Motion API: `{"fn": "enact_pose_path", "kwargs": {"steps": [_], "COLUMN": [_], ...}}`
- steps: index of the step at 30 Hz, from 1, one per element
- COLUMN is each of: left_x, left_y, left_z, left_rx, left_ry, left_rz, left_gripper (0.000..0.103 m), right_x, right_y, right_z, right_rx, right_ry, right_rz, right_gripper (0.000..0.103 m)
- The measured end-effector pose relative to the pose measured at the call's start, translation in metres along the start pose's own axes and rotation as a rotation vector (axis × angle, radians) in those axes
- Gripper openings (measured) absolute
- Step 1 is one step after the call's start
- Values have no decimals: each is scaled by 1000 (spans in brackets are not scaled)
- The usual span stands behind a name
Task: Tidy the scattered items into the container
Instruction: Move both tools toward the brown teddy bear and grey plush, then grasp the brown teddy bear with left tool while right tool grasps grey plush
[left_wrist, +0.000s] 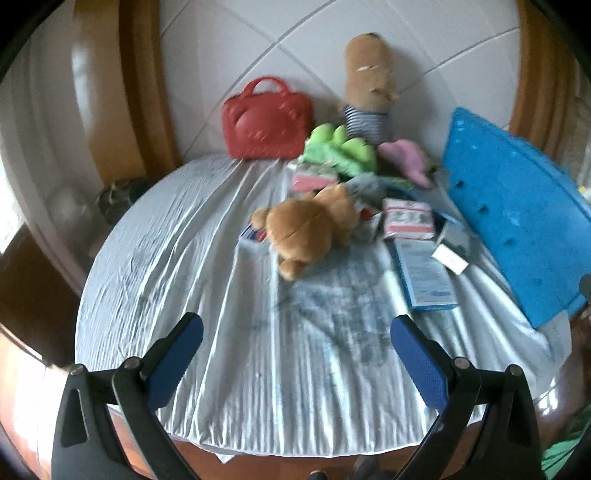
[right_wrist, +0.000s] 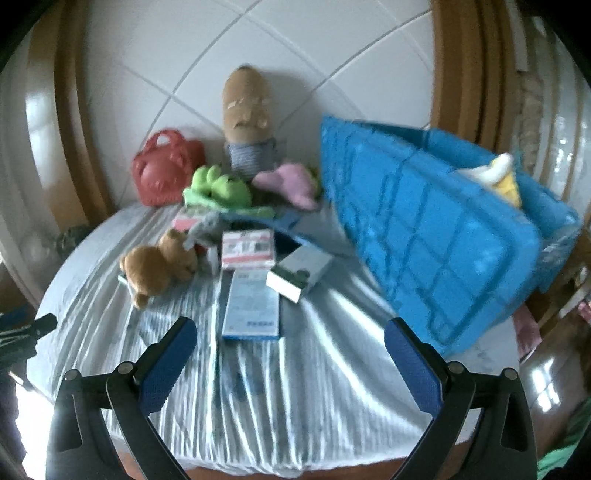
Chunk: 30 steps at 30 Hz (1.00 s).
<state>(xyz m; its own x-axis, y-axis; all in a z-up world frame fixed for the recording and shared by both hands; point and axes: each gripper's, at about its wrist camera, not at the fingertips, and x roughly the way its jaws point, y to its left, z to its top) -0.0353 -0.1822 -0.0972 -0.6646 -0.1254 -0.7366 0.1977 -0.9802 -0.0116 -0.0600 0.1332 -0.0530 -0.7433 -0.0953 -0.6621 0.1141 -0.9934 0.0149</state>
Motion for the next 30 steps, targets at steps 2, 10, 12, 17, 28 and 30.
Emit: {"fn": "enact_pose_path", "kwargs": {"steps": [2, 10, 12, 17, 28, 30], "left_x": [16, 83, 97, 140, 230, 246], "left_y": [8, 14, 8, -10, -57, -64], "left_z": [2, 39, 51, 73, 123, 128], "left_rx": [-22, -80, -73, -45, 202, 255], "left_ry": [15, 82, 85, 137, 201, 216], "left_rz": [26, 91, 105, 89, 32, 28], "left_gripper": [103, 103, 103, 103, 103, 103], "right_x": [22, 136, 161, 213, 265, 275], "right_y": [7, 28, 31, 39, 40, 39], "right_z": [5, 44, 53, 70, 88, 90], "right_rx": [-20, -76, -85, -109, -58, -41], "right_ry": [14, 111, 131, 187, 254, 265], "right_rz": [28, 159, 180, 203, 112, 90], "right_gripper": [103, 103, 103, 103, 103, 103]}}
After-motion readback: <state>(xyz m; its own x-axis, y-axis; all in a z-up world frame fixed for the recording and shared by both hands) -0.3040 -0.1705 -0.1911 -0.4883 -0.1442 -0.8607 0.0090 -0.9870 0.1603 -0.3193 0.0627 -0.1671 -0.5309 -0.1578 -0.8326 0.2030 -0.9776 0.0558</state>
